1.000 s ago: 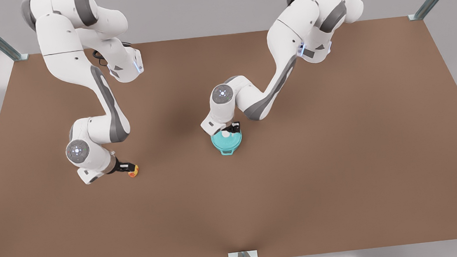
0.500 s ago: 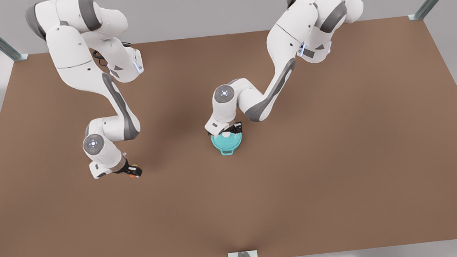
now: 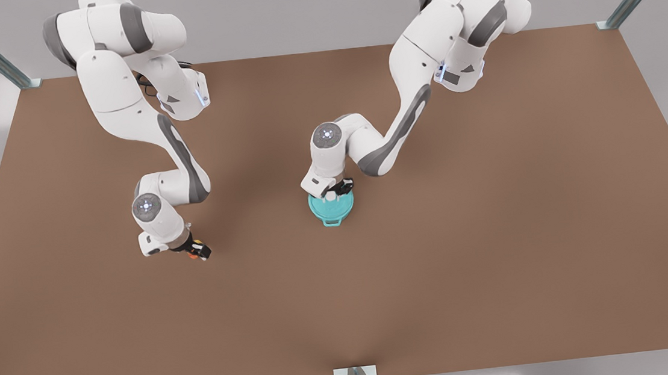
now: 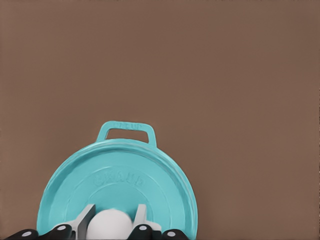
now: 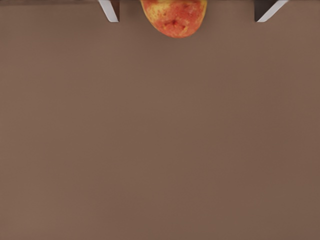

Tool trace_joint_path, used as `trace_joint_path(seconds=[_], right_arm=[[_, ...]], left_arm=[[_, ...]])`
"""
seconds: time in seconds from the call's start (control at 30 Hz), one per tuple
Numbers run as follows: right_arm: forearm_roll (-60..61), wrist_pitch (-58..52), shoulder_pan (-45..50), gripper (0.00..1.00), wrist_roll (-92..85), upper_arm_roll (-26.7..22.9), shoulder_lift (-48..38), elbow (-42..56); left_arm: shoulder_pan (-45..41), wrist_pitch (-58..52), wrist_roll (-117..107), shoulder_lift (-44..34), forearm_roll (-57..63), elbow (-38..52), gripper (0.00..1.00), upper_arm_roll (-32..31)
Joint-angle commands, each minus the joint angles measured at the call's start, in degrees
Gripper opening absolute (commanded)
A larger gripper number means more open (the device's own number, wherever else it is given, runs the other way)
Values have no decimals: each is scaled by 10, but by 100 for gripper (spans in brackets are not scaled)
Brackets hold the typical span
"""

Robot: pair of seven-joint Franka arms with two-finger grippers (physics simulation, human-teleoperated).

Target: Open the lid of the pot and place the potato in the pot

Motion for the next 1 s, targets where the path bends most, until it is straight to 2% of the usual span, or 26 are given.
trace_joint_path(seconds=[0.0, 0.1, 0.13, 0.2, 0.27, 0.3, 0.33, 0.47, 0.5, 0.53, 0.6, 0.63, 0.67, 0.7, 0.73, 0.77, 0.8, 0.83, 0.9, 0.93, 0.97], right_arm=[[1, 23, -2, 100, 35, -1, 2, 0], [0, 24, -2, 100, 34, -1, 10, 0], [1, 25, -2, 100, 34, -1, 11, 1], [0, 25, -2, 100, 34, -1, 11, 0], [0, 25, -1, 100, 35, -1, 11, 0], [1, 24, -1, 100, 35, -1, 11, 0], [0, 24, -1, 100, 35, -1, 10, -2], [0, 25, 0, 100, 35, -1, 9, -7], [0, 25, 0, 100, 35, -1, 9, -7], [0, 25, 1, 100, 35, -1, 9, -9], [0, 25, 1, 100, 35, -1, 9, -10], [0, 25, 3, 100, 36, -1, 9, -10], [1, 25, 5, 100, 35, -1, 9, -10], [1, 25, 6, 100, 35, -1, 10, -13], [0, 25, 6, 98, 36, -1, 10, -13], [1, 25, 6, 92, 36, -1, 10, -13], [1, 24, 6, 87, 37, -1, 9, -13], [0, 24, 6, 85, 37, -1, 10, -14], [0, 24, 6, 81, 37, -1, 9, -14], [0, 23, 6, 80, 36, -1, 8, -14], [0, 23, 6, 77, 37, -1, 8, -14]], left_arm=[[2, -36, -24, -2, -1, 17, 40, -1], [16, -43, -11, -2, 0, 34, 39, 4], [40, -94, 26, -2, -3, 72, 39, 5], [115, -117, 127, 2, -7, 92, 39, 5], [184, -109, 236, 34, -7, 110, 39, 5], [201, -104, 276, 75, -7, 142, 39, 5], [206, -68, 286, 111, -7, 163, 39, 6], [212, -45, 314, 126, -5, 168, 40, 7], [213, -46, 319, 126, -6, 171, 63, 7], [218, -63, 341, 117, -6, 177, 100, 7], [241, -138, 401, 103, -7, 194, 100, 2], [261, -164, 411, 94, -11, 194, 100, -2], [303, -234, 425, 64, -56, 194, 100, -19], [368, -368, 511, -8, -69, 197, 100, -36], [412, -449, 522, -67, -86, 189, 100, -37], [442, -479, 528, -167, -105, 114, 100, -36], [474, -305, 599, -354, -165, -118, 100, -31], [479, -315, 614, -349, -169, -93, 100, -29], [486, -325, 540, -259, -171, 39, 100, -26], [501, -326, 542, -238, -166, 56, 100, -25], [421, -329, 599, -235, -177, 67, 100, 82]])
